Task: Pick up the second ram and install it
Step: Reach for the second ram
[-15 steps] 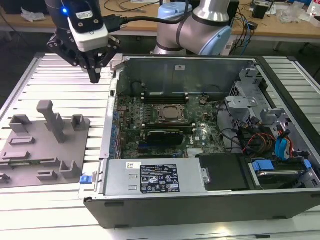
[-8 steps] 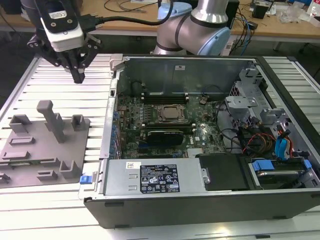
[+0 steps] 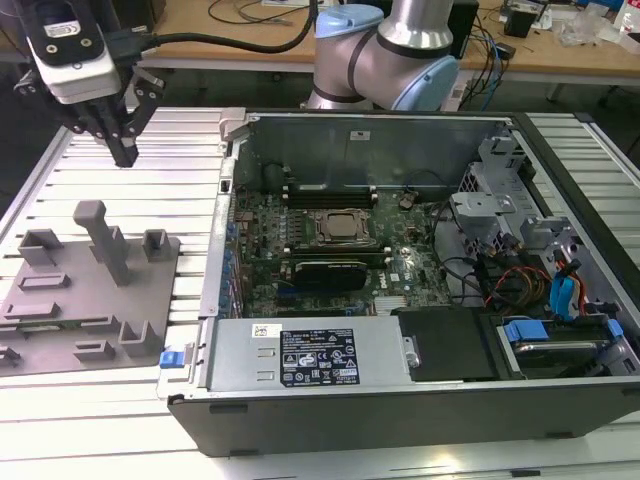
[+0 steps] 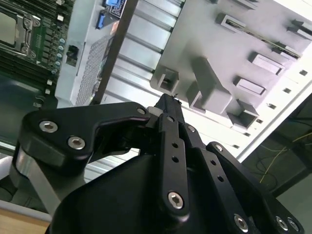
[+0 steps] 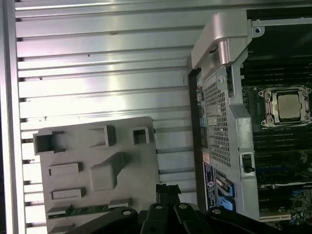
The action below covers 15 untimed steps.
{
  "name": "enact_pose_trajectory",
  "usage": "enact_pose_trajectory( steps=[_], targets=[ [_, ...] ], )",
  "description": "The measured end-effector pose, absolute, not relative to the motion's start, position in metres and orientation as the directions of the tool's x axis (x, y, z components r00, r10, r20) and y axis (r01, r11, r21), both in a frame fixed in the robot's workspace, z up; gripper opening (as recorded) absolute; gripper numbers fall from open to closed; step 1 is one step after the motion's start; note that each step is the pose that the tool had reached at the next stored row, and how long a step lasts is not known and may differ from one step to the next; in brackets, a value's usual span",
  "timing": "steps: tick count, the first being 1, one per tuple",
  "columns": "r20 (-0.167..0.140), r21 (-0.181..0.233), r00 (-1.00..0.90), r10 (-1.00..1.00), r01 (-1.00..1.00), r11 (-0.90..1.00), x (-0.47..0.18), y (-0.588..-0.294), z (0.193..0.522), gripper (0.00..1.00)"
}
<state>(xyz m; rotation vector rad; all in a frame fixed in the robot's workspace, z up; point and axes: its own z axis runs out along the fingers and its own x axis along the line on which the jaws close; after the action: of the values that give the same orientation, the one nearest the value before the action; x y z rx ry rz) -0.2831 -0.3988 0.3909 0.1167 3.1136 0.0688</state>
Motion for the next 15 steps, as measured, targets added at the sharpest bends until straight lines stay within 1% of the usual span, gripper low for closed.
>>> enact_pose_trajectory(
  steps=[15],
  targets=[
    [-0.023, 0.045, -0.997, 0.075, 0.074, 0.996, -0.314, -0.399, 0.390, 0.11]
  ],
)
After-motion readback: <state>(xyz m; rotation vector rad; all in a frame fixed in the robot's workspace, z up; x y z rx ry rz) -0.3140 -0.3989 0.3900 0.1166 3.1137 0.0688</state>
